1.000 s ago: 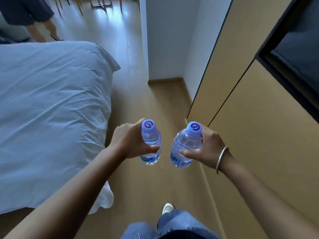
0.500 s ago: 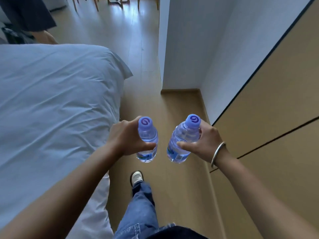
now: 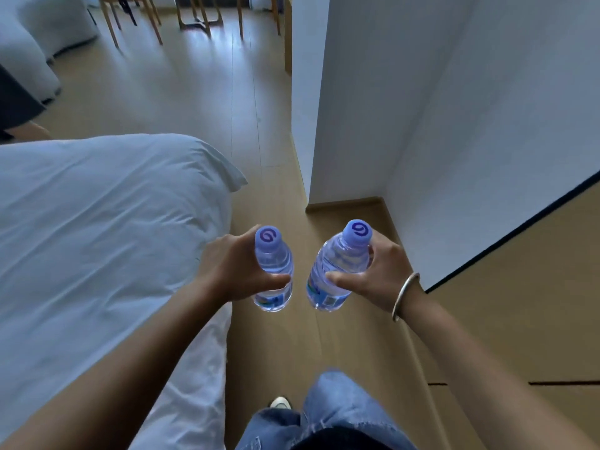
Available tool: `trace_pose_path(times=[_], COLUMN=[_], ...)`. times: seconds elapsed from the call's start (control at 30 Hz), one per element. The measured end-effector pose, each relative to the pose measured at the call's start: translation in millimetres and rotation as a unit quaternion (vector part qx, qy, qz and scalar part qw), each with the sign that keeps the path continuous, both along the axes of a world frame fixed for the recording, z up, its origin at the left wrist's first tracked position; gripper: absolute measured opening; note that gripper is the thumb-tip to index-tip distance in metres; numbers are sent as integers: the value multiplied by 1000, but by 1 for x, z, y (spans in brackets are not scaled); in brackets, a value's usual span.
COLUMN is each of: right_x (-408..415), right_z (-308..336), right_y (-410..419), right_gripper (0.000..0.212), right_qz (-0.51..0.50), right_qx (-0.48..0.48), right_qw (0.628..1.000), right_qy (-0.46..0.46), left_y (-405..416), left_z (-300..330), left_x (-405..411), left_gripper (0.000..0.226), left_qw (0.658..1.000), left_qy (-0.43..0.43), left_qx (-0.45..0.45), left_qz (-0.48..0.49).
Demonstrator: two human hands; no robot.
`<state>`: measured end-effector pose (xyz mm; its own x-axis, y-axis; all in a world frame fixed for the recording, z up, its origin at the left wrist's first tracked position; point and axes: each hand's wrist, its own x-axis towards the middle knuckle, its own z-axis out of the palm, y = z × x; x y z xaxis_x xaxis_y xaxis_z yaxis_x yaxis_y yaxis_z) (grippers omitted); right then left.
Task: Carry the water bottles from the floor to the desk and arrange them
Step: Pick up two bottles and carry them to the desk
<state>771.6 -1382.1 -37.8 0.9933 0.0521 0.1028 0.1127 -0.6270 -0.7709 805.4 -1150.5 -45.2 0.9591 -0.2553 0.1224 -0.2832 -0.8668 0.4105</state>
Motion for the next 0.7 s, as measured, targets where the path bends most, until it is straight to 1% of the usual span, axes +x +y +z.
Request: trace_pose_path(times=[0.1,0.23,0.37,0.5,0.63,0.7], right_x=[48,121,203,294,377,410], right_z=[-2,-9,-16,-16,-12,-9], right_y=[5,7,4,-4,-9,-8], right_gripper=[45,44,47,50,52,52], right_qz=[9,28,49,58,71,75], right_qx=[-7,-24,-30,-41,-38,-43], right_qw=[1000,999,998,997,997,996], right_qy=[-3,-3,-5,-5,-8,-9], left_y=[6,7,5,1,0,2], left_z=[-3,-10,-15,-12,-8,-5], left_x=[44,113,186,268,338,366], left_gripper=[48,43,47,49,57,54], left_qw=[1000,1000,999,996,993,991], left_qy=[10,13,-9,41,57,70], left_qx=[3,2,7,6,-4,-3], left_qz=[5,15,30,78,105,116])
